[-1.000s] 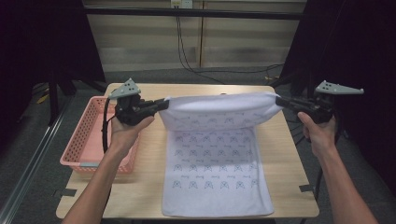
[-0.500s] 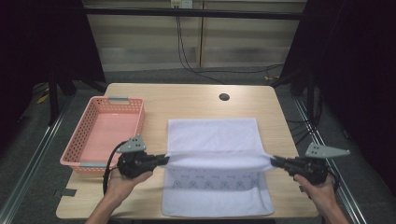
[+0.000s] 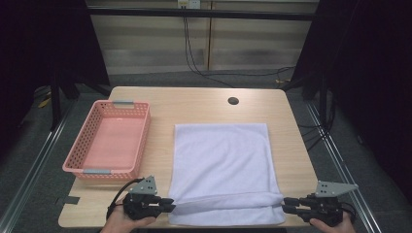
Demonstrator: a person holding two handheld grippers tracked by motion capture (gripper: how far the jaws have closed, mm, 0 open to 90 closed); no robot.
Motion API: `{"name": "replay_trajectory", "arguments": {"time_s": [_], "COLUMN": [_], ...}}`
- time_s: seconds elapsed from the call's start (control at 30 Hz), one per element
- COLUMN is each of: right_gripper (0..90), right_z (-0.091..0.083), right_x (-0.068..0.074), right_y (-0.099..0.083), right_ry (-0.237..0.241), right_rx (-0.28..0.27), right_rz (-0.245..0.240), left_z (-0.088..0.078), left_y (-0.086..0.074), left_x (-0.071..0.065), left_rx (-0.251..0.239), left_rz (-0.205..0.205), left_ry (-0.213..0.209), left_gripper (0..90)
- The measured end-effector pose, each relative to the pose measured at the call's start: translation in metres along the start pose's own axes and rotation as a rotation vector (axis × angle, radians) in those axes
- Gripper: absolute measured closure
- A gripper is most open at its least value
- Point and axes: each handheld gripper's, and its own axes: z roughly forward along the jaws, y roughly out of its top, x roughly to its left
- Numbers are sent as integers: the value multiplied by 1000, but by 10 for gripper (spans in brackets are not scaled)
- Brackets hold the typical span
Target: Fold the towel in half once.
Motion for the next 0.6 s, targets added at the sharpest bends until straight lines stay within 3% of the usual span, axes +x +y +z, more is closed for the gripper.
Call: {"name": "replay_trajectory", "arguments": {"time_s": [0.13, 0.23, 0.3, 0.37, 0.43, 0.47, 0.53, 0.6], "right_gripper": [668, 655, 629, 574, 532, 525, 503, 497], "right_z": [8, 23, 36, 54, 71, 77, 88, 96], "right_x": [-11, -28, -38, -52, -63, -68, -75, -83], "right_y": [15, 32, 40, 46, 51, 54, 60, 64], "right_ry": [-45, -105, -125, -154, -185, -188, -203, -201], "right_rx": [-38, -30, 2, 48, 86, 86, 86, 86], "right_rz": [1, 11, 0, 14, 19, 22, 21, 27], "left_z": [-9, -7, 4, 19, 32, 38, 46, 56], "left_y": [7, 20, 27, 33, 39, 41, 45, 47], "left_x": [8, 25, 37, 53, 68, 74, 87, 98], "left_rx": [-77, -134, -114, -95, -55, -43, -50, -20], "left_rz": [-20, -43, -54, -67, -65, -72, -103, -99], "left_ry": [-24, 32, 62, 120, 134, 161, 164, 204], "left_gripper": [676, 657, 667, 672, 671, 671, 669, 667]}}
